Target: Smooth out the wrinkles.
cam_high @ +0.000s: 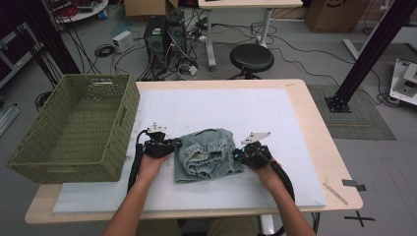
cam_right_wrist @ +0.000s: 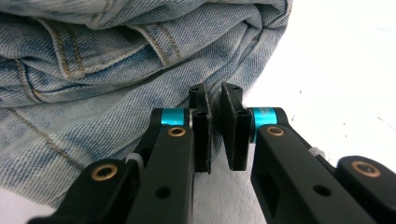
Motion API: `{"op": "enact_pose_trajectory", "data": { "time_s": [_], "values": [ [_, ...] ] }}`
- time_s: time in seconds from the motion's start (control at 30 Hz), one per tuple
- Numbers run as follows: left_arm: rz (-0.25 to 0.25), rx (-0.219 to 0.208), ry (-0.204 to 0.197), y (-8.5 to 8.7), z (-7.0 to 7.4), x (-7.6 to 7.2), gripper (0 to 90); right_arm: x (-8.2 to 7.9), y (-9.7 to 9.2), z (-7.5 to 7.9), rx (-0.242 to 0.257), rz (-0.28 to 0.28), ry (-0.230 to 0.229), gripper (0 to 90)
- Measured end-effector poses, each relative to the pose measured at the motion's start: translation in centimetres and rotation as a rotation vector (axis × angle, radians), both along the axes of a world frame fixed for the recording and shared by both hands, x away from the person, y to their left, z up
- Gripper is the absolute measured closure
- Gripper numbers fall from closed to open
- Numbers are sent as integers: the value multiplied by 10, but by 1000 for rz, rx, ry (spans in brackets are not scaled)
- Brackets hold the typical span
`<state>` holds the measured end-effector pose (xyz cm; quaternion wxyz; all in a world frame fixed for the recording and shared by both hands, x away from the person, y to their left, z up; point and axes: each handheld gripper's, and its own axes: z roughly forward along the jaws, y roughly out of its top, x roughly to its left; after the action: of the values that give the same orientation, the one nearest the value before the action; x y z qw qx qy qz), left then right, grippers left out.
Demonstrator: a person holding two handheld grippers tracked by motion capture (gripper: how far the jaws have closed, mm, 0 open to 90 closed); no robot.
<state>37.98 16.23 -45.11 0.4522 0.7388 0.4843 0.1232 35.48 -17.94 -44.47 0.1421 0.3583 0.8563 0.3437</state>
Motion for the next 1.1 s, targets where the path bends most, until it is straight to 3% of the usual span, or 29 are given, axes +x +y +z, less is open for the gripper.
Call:
{"op": "enact_pose_trajectory", "data": {
  "time_s": [0.2, 0.4, 0.67, 0.83, 0.9, 0.93, 1.0, 1.1],
  "values": [
    [9, 6, -35, -4, 3, 2, 869, 2, 2, 0, 11, 0, 6, 847],
    [39, -9, -49, -3, 7, 17, 869, 6, 7, 0, 20, -16, 8, 850],
    [111, -33, -46, 14, 9, 28, 869, 27, 23, 0, 38, -81, -20, 851],
    [128, -40, -78, 19, 7, 30, 864, 37, 27, 0, 67, -116, -57, 848],
    [128, -61, -105, 20, 9, 27, 785, 36, 25, 0, 61, -113, -49, 811],
    [132, -90, -117, 22, 11, 26, 655, 34, 24, 1, 59, -115, -51, 767],
    [111, -114, -157, 24, 17, 21, 511, 31, 17, 7, 90, -122, -71, 684],
    [72, -154, -191, 26, 26, 13, 420, 25, 5, 23, 148, -146, -125, 633]
  ]
}}
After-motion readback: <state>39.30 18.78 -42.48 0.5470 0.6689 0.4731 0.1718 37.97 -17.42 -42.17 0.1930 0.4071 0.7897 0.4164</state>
